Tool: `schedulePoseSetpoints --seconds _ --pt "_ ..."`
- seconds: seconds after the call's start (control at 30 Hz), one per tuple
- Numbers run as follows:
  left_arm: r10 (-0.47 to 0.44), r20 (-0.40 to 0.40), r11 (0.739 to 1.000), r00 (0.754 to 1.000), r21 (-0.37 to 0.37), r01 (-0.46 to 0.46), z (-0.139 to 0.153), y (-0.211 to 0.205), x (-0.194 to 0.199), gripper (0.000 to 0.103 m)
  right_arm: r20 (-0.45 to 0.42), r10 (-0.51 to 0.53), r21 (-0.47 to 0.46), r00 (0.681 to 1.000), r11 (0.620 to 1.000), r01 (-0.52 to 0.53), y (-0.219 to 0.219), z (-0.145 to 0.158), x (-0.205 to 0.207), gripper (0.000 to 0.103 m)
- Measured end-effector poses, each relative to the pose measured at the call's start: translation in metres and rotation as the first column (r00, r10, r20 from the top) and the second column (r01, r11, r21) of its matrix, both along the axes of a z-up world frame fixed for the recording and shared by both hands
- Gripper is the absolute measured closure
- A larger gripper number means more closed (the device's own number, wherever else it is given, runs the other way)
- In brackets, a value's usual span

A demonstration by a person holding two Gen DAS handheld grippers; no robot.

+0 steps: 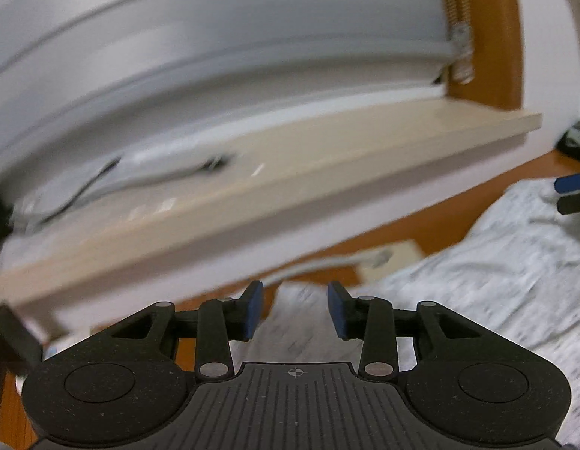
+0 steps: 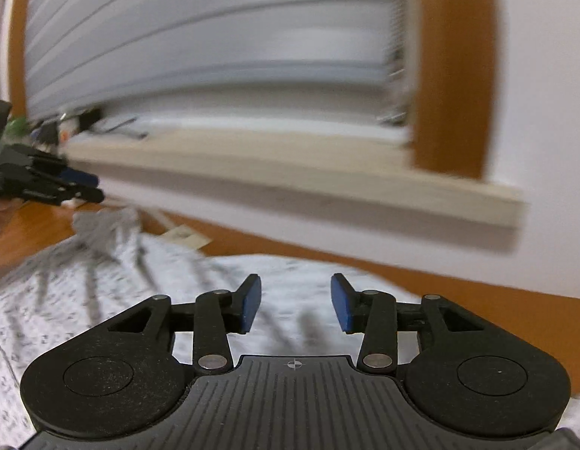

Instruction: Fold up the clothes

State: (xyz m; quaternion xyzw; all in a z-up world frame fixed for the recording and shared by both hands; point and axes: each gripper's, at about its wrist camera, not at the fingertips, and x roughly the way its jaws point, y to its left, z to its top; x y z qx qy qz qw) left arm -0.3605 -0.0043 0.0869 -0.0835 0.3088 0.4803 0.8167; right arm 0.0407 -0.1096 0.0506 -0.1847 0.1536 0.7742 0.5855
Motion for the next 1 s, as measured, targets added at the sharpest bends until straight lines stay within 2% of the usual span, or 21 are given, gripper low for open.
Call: schedulePoseSetpoints --seconds 0.2,0.3,0.43,0.47,0.5,0.53,0.6,0.73,0.8,0.83,0.9,1.0 --pt "0.008 0.001 0.998 1.0 -0.055 -0.008 -0.027 0.002 -0.026 0.062 -0.089 0.088 -0.068 0.992 0.993 -0.094 0.031 -0.009 -0.04 0.052" --pt "0.007 0.0 0.999 1.0 -0.053 -0.006 -0.036 0.002 -0.026 0.062 -0.142 0.138 -0.099 0.98 0.983 -0.153 0.045 -0.008 -0.059 0.047" --pt "0.013 0.014 0.999 1.0 -0.046 -0.012 -0.036 -0.003 -0.031 0.061 -0.087 0.174 -0.143 0.981 0.972 -0.185 0.058 -0.014 -0.088 0.047" --pt "0.017 0.017 0.999 1.0 -0.044 -0.016 -0.036 -0.004 -0.032 0.061 -0.072 0.181 -0.152 0.981 0.97 -0.19 0.06 -0.016 -0.095 0.054" --pt "0.025 0.026 0.999 0.999 -0.043 -0.024 -0.035 -0.005 -0.034 0.061 -0.062 0.189 -0.159 0.98 0.968 -0.197 0.061 -0.018 -0.101 0.074" --pt "0.034 0.042 0.999 0.999 -0.039 -0.033 -0.031 -0.005 -0.036 0.061 -0.063 0.201 -0.158 0.977 0.965 -0.209 0.06 -0.019 -0.105 0.082" --pt "0.044 0.085 0.999 0.995 -0.031 -0.042 -0.023 -0.005 -0.041 0.061 -0.057 0.231 -0.122 0.971 0.964 -0.236 0.05 -0.015 -0.109 0.083" --pt "0.042 0.156 0.999 0.987 -0.015 -0.04 -0.005 0.003 -0.04 0.058 -0.028 0.337 -0.084 0.941 0.937 -0.338 0.025 -0.01 -0.119 0.086" --pt "0.03 0.18 0.999 0.983 -0.03 -0.025 -0.001 0.013 -0.031 0.057 -0.001 0.385 -0.077 0.923 0.92 -0.384 0.013 -0.009 -0.126 0.086" --pt "0.028 0.188 0.999 0.982 -0.042 -0.021 -0.002 0.018 -0.026 0.053 0.013 0.404 -0.077 0.915 0.912 -0.402 0.008 -0.008 -0.129 0.086" --pt "0.028 0.188 0.997 0.982 -0.075 -0.014 -0.006 0.03 -0.014 0.046 0.046 0.413 -0.085 0.909 0.909 -0.409 0.002 -0.01 -0.134 0.086" --pt "0.039 0.139 0.994 0.989 -0.103 -0.024 -0.017 0.044 0.003 0.049 0.059 0.388 -0.063 0.92 0.921 -0.385 0.001 -0.01 -0.133 0.086"
